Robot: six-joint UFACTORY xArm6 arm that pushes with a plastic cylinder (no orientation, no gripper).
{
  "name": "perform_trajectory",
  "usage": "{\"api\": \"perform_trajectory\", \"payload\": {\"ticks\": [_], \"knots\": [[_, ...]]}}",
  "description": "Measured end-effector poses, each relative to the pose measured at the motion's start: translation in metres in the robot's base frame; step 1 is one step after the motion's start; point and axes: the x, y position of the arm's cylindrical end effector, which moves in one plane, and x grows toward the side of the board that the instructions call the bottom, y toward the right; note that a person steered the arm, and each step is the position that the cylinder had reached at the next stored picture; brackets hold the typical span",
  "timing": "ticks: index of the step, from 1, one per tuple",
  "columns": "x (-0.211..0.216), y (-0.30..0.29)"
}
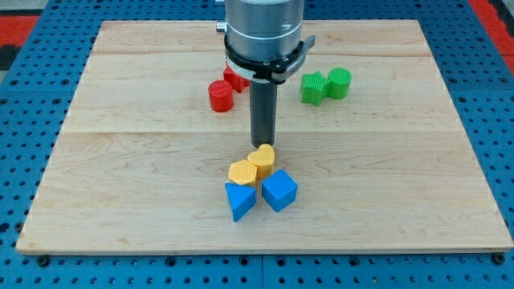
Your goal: Separate the green star and the green circle
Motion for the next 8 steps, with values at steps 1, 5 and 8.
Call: {"api": "perform_trajectory", "payload": {"ticks": [1,5,8], "knots": [[-0.003,-0.002],[-0.045,0.072],[-0.09,0.197]]}}
